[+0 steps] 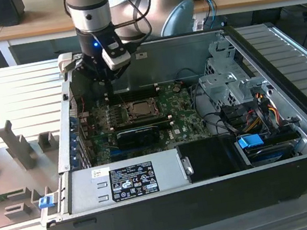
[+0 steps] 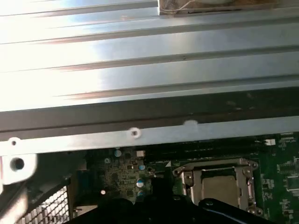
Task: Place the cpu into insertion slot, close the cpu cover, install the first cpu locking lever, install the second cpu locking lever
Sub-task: 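Install the first cpu locking lever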
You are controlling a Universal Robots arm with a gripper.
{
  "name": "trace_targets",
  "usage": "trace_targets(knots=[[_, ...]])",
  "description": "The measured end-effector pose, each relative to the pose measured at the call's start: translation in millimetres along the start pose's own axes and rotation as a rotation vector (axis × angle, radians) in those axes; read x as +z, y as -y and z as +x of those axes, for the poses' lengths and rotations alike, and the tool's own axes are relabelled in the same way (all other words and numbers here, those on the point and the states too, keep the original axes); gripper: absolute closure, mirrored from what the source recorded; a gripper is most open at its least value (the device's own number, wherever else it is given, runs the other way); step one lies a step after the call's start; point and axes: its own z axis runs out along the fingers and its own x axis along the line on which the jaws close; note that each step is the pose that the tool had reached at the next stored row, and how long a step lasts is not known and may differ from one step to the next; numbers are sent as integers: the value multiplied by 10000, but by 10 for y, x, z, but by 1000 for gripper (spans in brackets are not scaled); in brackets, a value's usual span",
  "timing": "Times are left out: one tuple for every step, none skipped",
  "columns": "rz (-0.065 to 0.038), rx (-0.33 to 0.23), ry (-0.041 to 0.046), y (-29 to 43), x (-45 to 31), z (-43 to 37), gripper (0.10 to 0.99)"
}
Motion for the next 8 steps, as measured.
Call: trace_targets(knots=[[0, -11, 0, -4, 1, -39, 980], [0, -27, -1, -11, 2, -125, 980], [0, -38, -2, -18, 4, -194, 980], [0, -58, -2, -22, 7, -243, 980], [1, -78, -4, -26, 9, -279, 980], [1, -100, -4, -28, 12, -301, 980], [-3, -137, -4, -28, 17, -313, 980], [-14, -165, -4, -28, 19, -314, 980]])
